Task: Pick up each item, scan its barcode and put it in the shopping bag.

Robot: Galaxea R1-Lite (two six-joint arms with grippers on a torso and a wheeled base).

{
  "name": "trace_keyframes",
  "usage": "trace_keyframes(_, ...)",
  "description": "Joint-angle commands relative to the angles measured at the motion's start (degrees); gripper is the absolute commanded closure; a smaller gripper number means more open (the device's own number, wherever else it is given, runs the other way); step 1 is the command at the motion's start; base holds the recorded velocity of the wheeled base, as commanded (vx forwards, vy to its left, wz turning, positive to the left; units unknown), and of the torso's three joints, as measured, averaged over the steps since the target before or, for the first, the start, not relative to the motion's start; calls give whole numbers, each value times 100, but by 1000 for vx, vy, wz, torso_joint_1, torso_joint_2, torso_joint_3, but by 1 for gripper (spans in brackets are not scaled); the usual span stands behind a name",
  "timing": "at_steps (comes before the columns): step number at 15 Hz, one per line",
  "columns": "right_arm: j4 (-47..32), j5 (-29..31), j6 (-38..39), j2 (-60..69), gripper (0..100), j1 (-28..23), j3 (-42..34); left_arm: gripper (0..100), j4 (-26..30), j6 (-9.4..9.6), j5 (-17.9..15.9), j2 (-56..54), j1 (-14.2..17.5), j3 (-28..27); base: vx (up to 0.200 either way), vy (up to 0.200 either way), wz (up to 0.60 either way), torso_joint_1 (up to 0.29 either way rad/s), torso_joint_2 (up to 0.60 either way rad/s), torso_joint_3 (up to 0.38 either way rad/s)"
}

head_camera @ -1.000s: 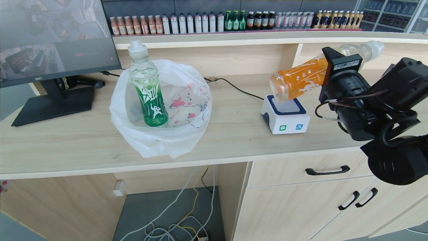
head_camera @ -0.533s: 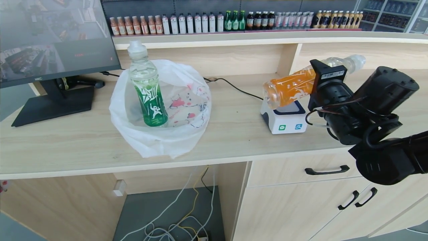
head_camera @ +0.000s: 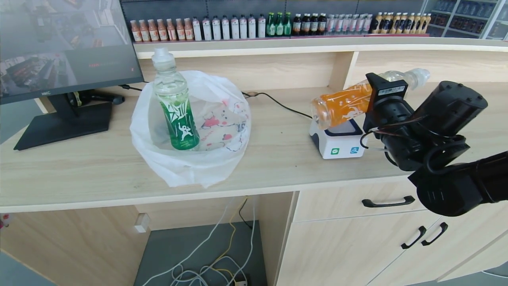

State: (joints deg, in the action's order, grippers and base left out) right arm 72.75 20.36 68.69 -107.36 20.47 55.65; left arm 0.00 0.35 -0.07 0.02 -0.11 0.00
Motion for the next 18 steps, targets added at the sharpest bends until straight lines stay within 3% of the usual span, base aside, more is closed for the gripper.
trace_keyframes(1,2,3,4,-83,100,-104,-37,0,0,0,-1,-2,2,0,0,0,0,0,0,0)
trace_keyframes(18,28,12,-128,181,100,-131,148,0,0,0,-1,-2,2,0,0,0,0,0,0,0)
